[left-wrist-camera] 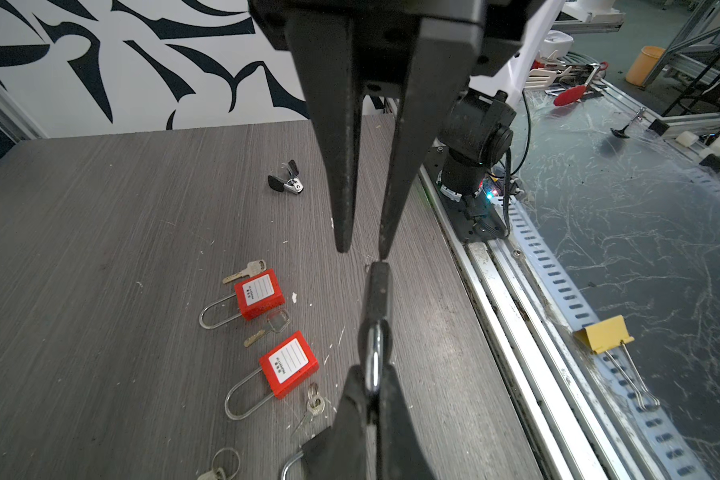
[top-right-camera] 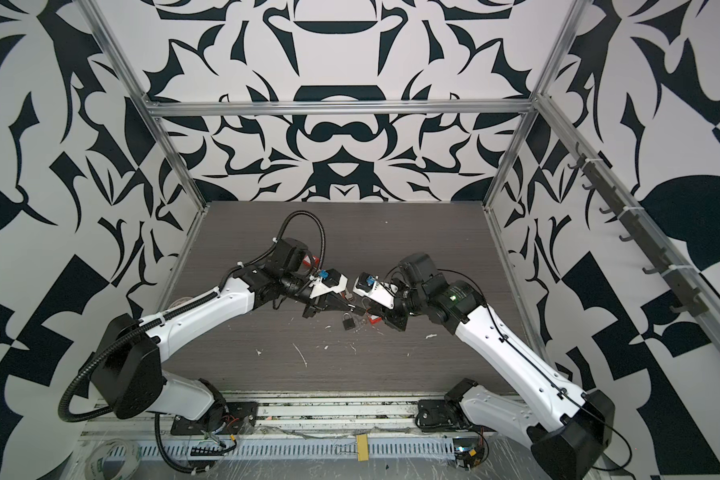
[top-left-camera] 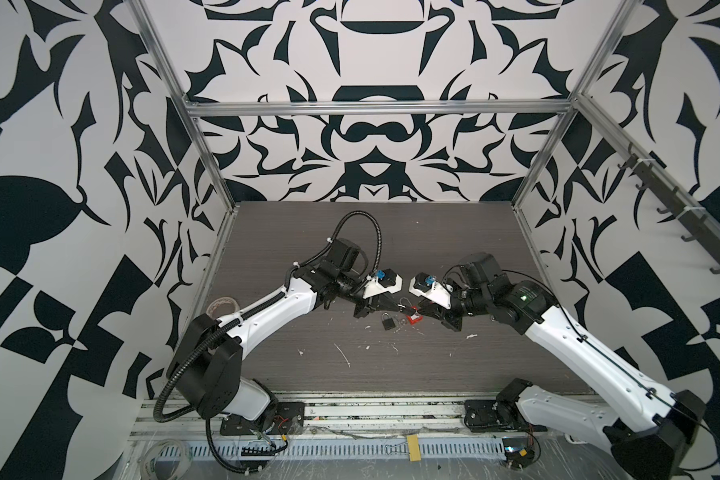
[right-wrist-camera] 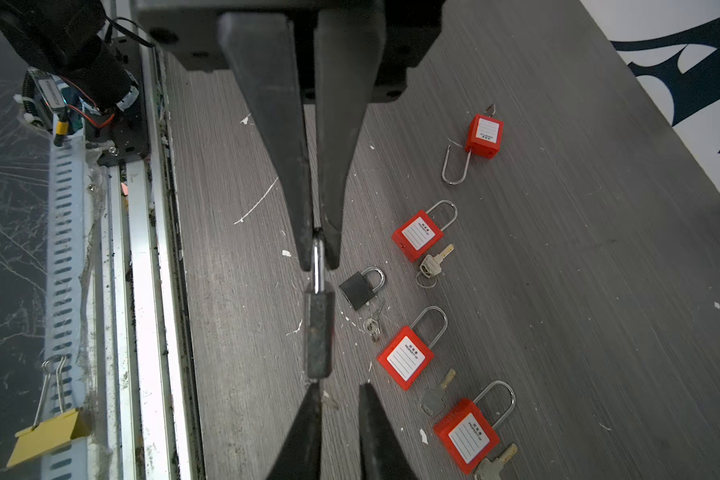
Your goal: Lock with the key
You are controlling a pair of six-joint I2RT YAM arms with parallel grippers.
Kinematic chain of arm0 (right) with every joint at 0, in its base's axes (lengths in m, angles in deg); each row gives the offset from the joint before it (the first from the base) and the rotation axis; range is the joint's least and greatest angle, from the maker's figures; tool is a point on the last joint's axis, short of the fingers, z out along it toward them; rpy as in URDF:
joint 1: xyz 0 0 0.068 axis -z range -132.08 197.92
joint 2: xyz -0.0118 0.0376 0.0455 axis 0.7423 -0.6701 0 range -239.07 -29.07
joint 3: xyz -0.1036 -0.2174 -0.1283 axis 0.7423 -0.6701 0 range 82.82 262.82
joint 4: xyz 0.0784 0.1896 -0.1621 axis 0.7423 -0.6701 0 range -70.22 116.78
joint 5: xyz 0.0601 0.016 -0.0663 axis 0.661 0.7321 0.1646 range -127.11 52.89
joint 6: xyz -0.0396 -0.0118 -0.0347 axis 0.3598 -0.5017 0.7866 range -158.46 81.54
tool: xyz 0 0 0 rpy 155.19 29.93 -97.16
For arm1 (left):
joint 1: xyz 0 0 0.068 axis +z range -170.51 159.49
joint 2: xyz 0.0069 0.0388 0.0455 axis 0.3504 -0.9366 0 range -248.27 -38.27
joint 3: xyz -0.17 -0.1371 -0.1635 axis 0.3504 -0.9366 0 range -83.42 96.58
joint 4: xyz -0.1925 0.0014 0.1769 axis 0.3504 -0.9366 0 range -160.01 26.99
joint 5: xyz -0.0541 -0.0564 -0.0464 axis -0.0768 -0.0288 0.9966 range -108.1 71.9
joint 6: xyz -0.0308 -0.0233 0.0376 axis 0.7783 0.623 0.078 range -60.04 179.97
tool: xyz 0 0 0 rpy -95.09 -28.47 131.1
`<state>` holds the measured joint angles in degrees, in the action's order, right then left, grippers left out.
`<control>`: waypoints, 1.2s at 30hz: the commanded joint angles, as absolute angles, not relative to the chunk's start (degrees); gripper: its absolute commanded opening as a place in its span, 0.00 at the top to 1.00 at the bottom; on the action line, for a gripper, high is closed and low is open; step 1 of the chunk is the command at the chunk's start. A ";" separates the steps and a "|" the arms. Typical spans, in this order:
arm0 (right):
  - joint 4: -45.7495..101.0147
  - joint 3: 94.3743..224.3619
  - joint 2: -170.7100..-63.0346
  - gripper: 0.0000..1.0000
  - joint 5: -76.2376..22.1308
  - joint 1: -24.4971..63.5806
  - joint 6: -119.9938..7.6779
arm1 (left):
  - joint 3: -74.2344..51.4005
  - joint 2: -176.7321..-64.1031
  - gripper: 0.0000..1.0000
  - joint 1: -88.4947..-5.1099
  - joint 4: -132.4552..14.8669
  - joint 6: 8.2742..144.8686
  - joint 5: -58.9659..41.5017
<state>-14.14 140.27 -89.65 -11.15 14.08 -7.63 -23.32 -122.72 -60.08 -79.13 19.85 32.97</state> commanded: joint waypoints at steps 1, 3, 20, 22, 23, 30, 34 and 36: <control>-12.99 139.87 -89.41 0.81 -9.67 13.79 -6.91 | -21.36 -121.73 1.00 -60.33 -81.26 18.99 33.49; -13.03 139.55 -89.74 0.82 -9.92 13.82 -6.92 | -21.28 -121.77 1.00 -60.33 -81.27 19.01 33.47; -13.35 138.82 -91.57 0.84 -9.29 13.81 -6.56 | -19.69 -123.54 1.00 -60.33 -82.87 18.53 33.58; -13.21 138.88 -91.50 0.87 -9.45 13.80 -6.21 | -19.45 -123.68 1.00 -60.33 -83.39 17.99 33.49; -13.21 138.89 -91.39 0.88 -9.59 13.76 -6.04 | -19.14 -123.87 1.00 -60.33 -84.00 17.63 33.33; -13.72 137.46 -90.48 1.00 -10.45 13.88 -5.14 | -15.11 -126.20 1.00 -60.25 -91.37 13.34 32.88; -13.48 134.99 -88.88 1.00 -10.61 14.62 -5.69 | -13.22 -128.03 1.00 -59.09 -93.07 12.21 33.66; -12.65 133.46 -87.38 1.00 -9.52 15.92 -6.61 | -12.00 -129.21 1.00 -58.11 -94.14 11.60 34.92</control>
<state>-12.07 135.37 -89.47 -10.36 14.82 -5.68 -14.51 -128.03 -59.63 -91.07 14.19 31.87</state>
